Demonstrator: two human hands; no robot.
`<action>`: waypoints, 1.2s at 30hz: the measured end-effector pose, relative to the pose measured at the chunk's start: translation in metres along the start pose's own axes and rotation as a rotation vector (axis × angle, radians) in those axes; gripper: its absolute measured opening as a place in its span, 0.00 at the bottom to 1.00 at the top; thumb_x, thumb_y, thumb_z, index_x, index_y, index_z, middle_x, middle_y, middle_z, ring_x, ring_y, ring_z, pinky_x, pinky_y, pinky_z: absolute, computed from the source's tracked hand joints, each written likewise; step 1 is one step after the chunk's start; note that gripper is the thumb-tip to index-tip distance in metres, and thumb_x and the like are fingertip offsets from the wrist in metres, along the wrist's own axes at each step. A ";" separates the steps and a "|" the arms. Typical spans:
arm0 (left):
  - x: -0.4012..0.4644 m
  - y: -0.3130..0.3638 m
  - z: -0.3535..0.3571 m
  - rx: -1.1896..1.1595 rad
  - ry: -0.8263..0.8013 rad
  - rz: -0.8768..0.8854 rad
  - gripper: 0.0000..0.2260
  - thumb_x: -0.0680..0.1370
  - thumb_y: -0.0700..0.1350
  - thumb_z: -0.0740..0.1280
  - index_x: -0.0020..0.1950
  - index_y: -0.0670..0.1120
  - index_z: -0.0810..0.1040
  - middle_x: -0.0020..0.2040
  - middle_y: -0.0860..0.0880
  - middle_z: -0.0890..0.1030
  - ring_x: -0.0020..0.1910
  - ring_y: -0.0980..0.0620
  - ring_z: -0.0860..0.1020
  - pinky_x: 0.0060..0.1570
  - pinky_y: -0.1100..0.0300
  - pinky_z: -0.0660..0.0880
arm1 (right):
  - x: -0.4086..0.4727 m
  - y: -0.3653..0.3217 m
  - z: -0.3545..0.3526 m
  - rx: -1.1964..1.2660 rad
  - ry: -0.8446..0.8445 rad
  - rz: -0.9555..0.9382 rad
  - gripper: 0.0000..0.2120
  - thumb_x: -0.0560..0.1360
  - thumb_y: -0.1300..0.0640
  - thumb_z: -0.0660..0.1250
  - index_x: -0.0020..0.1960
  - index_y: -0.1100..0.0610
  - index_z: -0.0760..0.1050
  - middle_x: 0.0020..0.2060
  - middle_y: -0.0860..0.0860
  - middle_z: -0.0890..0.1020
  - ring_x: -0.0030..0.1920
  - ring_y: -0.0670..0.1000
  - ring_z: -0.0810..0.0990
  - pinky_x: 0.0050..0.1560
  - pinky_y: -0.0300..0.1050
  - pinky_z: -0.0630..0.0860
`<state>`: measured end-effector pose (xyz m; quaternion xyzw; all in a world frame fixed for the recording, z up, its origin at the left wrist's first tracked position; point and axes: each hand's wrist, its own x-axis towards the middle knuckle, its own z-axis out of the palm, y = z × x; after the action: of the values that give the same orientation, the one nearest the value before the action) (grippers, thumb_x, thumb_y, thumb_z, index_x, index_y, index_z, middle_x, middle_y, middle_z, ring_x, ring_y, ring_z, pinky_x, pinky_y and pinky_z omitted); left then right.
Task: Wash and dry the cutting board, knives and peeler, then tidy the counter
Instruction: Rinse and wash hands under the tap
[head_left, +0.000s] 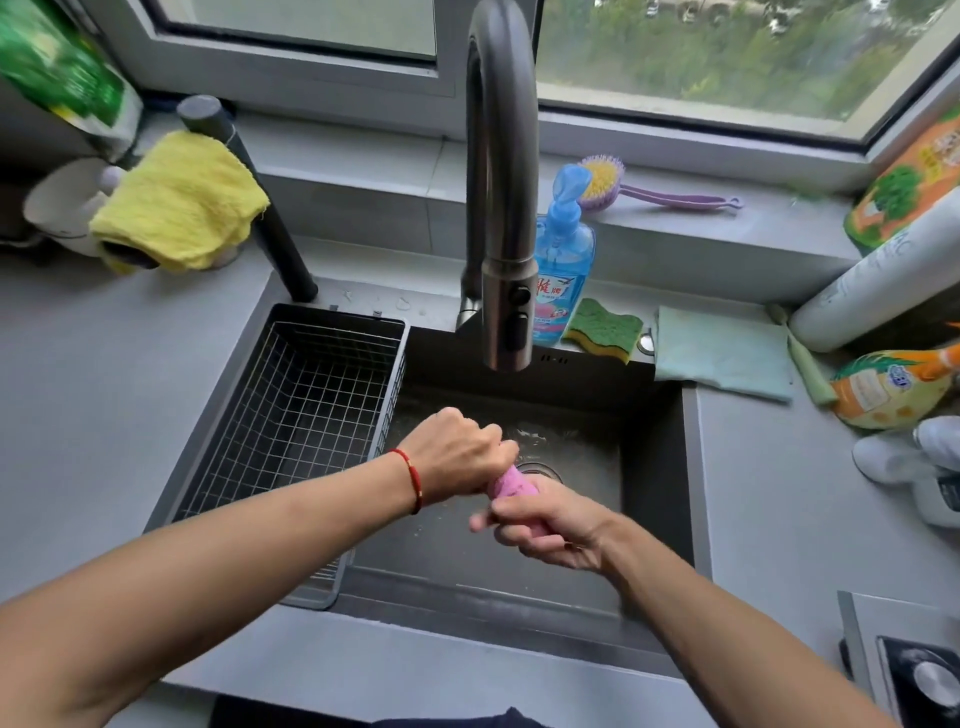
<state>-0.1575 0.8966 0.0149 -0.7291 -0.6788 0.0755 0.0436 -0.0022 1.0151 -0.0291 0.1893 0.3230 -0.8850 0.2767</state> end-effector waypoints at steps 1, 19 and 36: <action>0.003 0.001 0.001 -0.014 -0.083 0.021 0.03 0.75 0.46 0.68 0.43 0.47 0.79 0.37 0.47 0.83 0.33 0.44 0.83 0.28 0.58 0.64 | 0.003 -0.005 0.002 -0.277 0.130 0.042 0.13 0.75 0.55 0.75 0.56 0.57 0.79 0.42 0.55 0.82 0.28 0.46 0.69 0.21 0.35 0.66; 0.007 0.059 0.039 -0.922 -0.498 -0.888 0.12 0.72 0.45 0.70 0.54 0.46 0.75 0.48 0.42 0.80 0.45 0.39 0.81 0.41 0.51 0.78 | 0.025 -0.002 -0.016 -1.756 0.785 0.093 0.09 0.71 0.52 0.69 0.49 0.54 0.77 0.40 0.54 0.84 0.38 0.56 0.83 0.37 0.47 0.79; 0.005 0.025 0.001 -0.169 -0.286 -0.202 0.07 0.76 0.48 0.65 0.45 0.47 0.82 0.44 0.45 0.86 0.42 0.40 0.84 0.36 0.56 0.69 | 0.013 -0.019 0.030 -1.050 0.547 0.211 0.09 0.70 0.55 0.69 0.34 0.55 0.71 0.27 0.51 0.75 0.23 0.50 0.71 0.24 0.38 0.66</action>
<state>-0.1330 0.8999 0.0095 -0.6402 -0.7517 0.1163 -0.1074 -0.0289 1.0023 -0.0048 0.2791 0.7560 -0.4941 0.3262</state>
